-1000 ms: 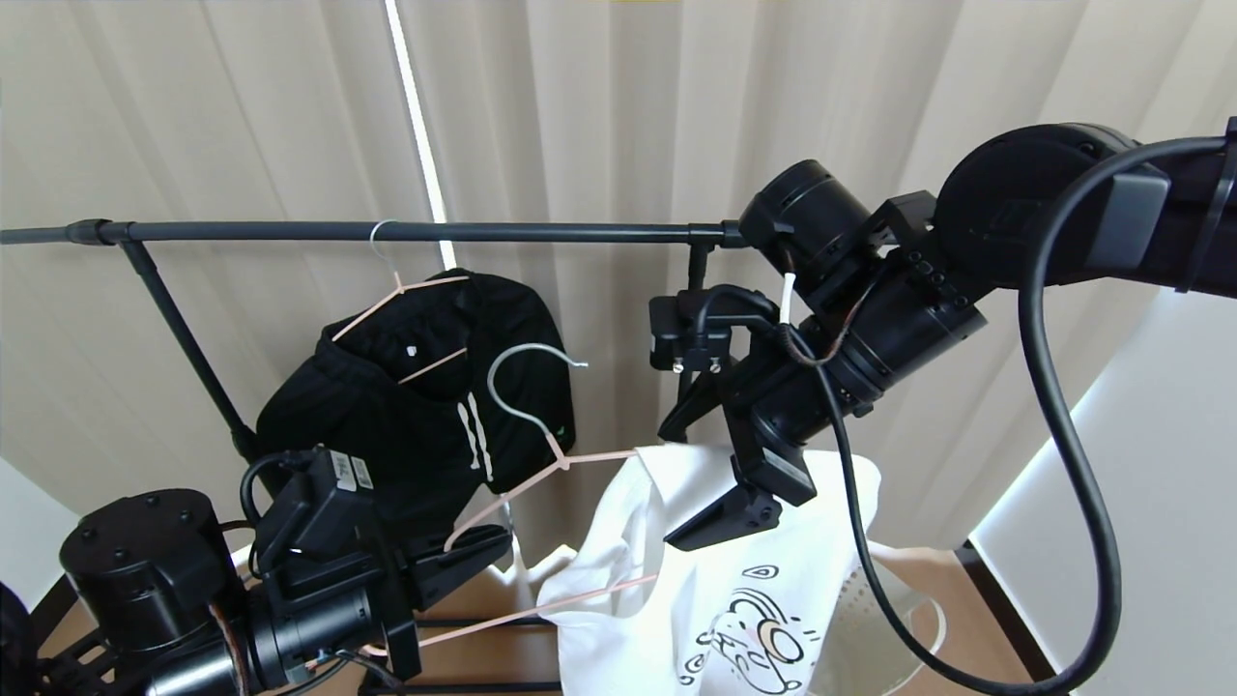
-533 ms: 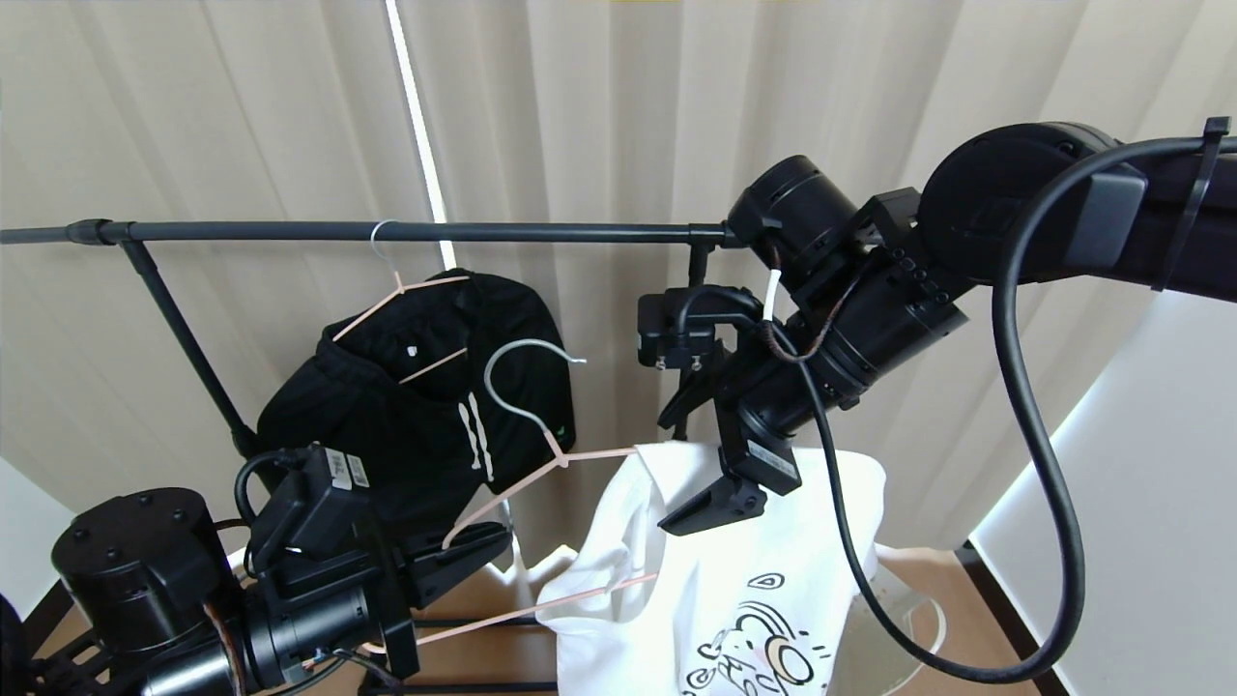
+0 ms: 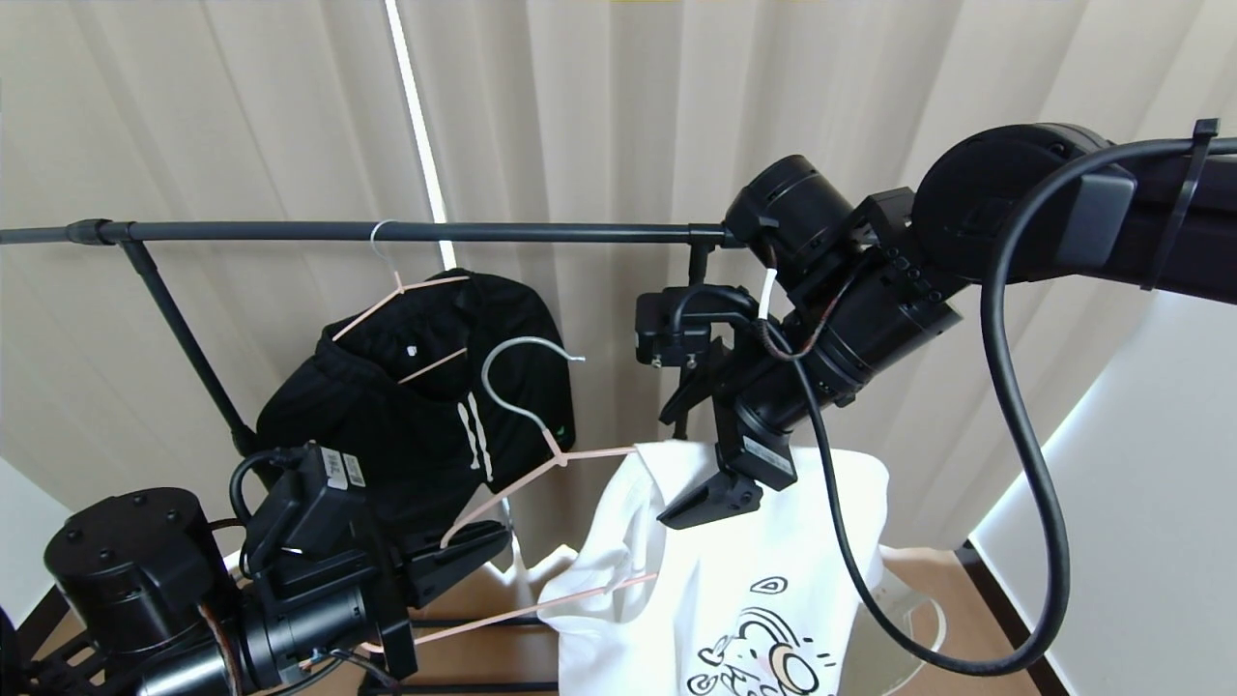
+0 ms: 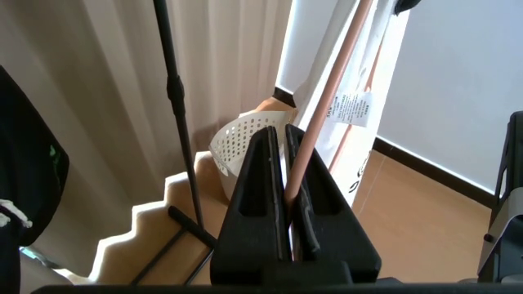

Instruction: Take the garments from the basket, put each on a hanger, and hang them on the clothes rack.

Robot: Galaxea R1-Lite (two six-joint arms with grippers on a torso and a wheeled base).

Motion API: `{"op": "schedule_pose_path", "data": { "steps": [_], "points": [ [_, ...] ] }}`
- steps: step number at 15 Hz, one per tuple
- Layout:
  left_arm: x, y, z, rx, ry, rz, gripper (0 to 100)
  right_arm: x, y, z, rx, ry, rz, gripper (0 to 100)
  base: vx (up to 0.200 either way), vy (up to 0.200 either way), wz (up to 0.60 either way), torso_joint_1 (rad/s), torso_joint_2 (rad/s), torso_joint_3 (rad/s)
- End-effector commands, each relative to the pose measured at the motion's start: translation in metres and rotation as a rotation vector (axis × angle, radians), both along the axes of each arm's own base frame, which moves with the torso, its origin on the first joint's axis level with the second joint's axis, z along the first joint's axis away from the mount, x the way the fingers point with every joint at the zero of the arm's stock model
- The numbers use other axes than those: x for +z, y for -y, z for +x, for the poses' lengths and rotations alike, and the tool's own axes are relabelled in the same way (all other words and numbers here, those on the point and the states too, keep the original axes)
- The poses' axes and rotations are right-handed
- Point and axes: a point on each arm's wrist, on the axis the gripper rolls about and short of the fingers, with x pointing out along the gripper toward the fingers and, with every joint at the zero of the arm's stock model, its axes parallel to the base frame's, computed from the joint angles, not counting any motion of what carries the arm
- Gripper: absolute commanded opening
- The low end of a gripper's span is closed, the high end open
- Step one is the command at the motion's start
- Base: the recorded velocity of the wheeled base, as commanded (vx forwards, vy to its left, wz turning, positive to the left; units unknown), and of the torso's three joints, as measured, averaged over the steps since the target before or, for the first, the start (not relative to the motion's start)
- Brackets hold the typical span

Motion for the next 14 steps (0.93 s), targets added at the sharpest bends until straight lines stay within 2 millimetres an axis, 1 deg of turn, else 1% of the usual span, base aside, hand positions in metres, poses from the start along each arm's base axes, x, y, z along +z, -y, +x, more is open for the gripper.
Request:
{"op": "schedule_pose_path", "data": {
  "steps": [1,7,8,14],
  "points": [
    [0.0006,-0.0001,-0.0001,0.0,0.003,-0.001,0,-0.0004,-0.0001,0.0002,0.0,-0.001,-0.001,100,0.0,0.0,0.0,0.0,0.0,0.0],
    [0.0036,-0.0004,-0.002,-0.001,0.016,-0.006,0,-0.0004,0.0003,0.0005,-0.001,-0.001,-0.001,100,0.0,0.0,0.0,0.0,0.0,0.0],
    [0.0036,-0.0004,-0.002,-0.001,0.016,-0.006,0,0.0002,0.0005,0.0002,-0.001,0.001,0.0,0,0.0,0.0,0.0,0.0,0.0,0.0],
    [0.0044,-0.0007,-0.0027,-0.001,0.019,-0.007,0,0.0035,0.0011,-0.0025,0.004,0.003,0.007,0,0.0,0.0,0.0,0.0,0.0,0.0]
  ]
}}
